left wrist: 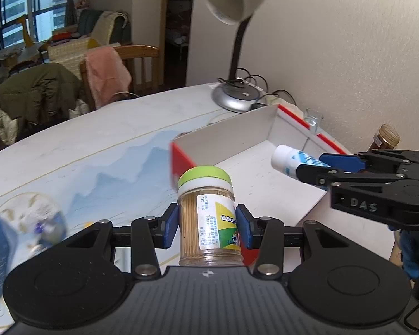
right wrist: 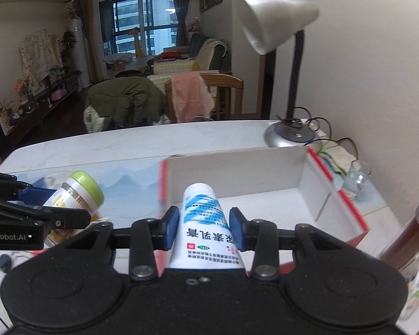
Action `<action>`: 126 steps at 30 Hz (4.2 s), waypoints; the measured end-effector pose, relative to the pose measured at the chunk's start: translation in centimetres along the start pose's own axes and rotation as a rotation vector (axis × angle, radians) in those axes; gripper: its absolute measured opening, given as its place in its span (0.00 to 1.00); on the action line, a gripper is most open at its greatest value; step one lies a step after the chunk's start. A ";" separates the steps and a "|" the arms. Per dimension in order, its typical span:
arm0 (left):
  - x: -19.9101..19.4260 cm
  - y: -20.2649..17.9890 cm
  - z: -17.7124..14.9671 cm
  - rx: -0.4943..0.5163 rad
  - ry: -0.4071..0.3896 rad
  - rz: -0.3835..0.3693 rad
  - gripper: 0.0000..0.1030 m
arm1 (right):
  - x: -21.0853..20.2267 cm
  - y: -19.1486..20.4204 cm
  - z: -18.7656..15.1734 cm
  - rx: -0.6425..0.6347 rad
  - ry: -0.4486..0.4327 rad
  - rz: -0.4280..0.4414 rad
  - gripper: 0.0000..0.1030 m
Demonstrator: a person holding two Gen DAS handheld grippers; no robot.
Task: Organize rigid objects
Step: 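Carry the jar and tube into the red shoebox with both grippers, then open both grippers to release the jar and tube in the box, then withdraw both tools from the box back over the mat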
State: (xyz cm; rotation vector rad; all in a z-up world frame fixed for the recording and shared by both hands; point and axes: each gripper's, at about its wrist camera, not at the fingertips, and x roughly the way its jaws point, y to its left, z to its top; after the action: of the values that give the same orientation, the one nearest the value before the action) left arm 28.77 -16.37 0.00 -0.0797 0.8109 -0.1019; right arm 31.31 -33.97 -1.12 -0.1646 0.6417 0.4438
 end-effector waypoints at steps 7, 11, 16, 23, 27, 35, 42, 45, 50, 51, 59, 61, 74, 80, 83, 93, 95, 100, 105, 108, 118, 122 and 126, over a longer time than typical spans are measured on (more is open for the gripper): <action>5.0 -3.5 3.0 -0.012 0.040 -0.015 0.42 | 3.1 -5.1 0.2 0.018 0.031 -0.021 0.37; 8.2 -4.7 4.4 -0.015 0.078 -0.008 0.42 | 5.2 -6.9 0.4 0.002 0.048 -0.013 0.37; 12.2 -5.6 5.3 -0.023 0.135 0.009 0.42 | 8.4 -8.1 0.5 -0.044 0.099 -0.007 0.37; 17.3 -6.3 5.6 -0.012 0.227 0.038 0.42 | 12.4 -8.8 -0.2 -0.094 0.209 0.015 0.37; 19.8 -6.0 5.5 -0.025 0.283 0.047 0.42 | 13.7 -9.5 -0.6 -0.090 0.269 0.047 0.37; 22.6 -4.9 5.4 -0.042 0.368 0.066 0.42 | 14.3 -8.8 -0.7 -0.189 0.374 0.106 0.37; 24.0 -5.2 5.2 -0.033 0.435 0.065 0.42 | 14.8 -8.6 -0.3 -0.198 0.418 0.125 0.39; 24.0 -5.4 5.2 -0.027 0.437 0.072 0.42 | 14.8 -8.5 -0.3 -0.202 0.429 0.125 0.43; 23.0 -5.5 5.6 -0.031 0.410 0.059 0.50 | 14.3 -8.8 0.0 -0.185 0.411 0.127 0.54; 22.6 -5.5 5.7 -0.030 0.402 0.064 0.53 | 14.1 -8.8 0.0 -0.180 0.407 0.129 0.54; 18.2 -5.1 6.1 -0.040 0.307 0.051 0.55 | 11.6 -8.7 0.5 -0.164 0.346 0.139 0.55; 17.0 -5.1 6.2 -0.042 0.281 0.057 0.55 | 10.8 -8.4 0.7 -0.164 0.329 0.143 0.56; 7.7 -4.2 4.9 -0.057 0.106 0.081 0.55 | 5.1 -5.8 1.6 -0.157 0.201 0.181 0.58; 3.0 -2.8 3.2 -0.064 0.024 0.096 0.55 | 2.9 -4.2 1.7 -0.152 0.158 0.199 0.60; 0.8 -1.8 2.1 -0.064 -0.011 0.103 0.55 | 1.6 -2.9 1.6 -0.144 0.134 0.208 0.62; -4.8 2.4 -2.3 -0.081 -0.069 0.107 0.62 | -1.6 2.7 0.5 -0.129 0.074 0.228 0.71; -5.8 3.3 -3.1 -0.079 -0.075 0.115 0.62 | -2.1 3.8 0.2 -0.115 0.056 0.228 0.73; -8.3 5.7 -5.2 -0.083 -0.103 0.118 0.69 | -3.2 6.5 -0.7 -0.081 0.035 0.237 0.80; -10.3 7.9 -7.3 -0.091 -0.117 0.129 0.74 | -4.0 9.6 -1.6 -0.057 0.017 0.229 0.85; -11.2 9.5 -8.5 -0.110 -0.122 0.132 0.76 | -4.3 11.3 -2.3 -0.036 0.017 0.246 0.87; -13.7 14.8 -12.4 -0.170 -0.123 0.173 0.97 | -4.2 16.6 -3.6 -0.024 0.017 0.288 0.94; -14.4 16.9 -13.7 -0.203 -0.134 0.182 0.99 | -4.2 18.8 -4.2 -0.022 0.019 0.299 0.96; -14.7 18.9 -15.0 -0.238 -0.157 0.202 1.00 | -3.8 20.4 -4.8 -0.018 0.032 0.307 0.99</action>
State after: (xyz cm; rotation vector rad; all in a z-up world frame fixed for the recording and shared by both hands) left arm 8.93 3.72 -1.78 -0.2270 0.6670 0.1902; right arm 16.85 -18.37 -2.84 -0.0901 0.6972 0.7440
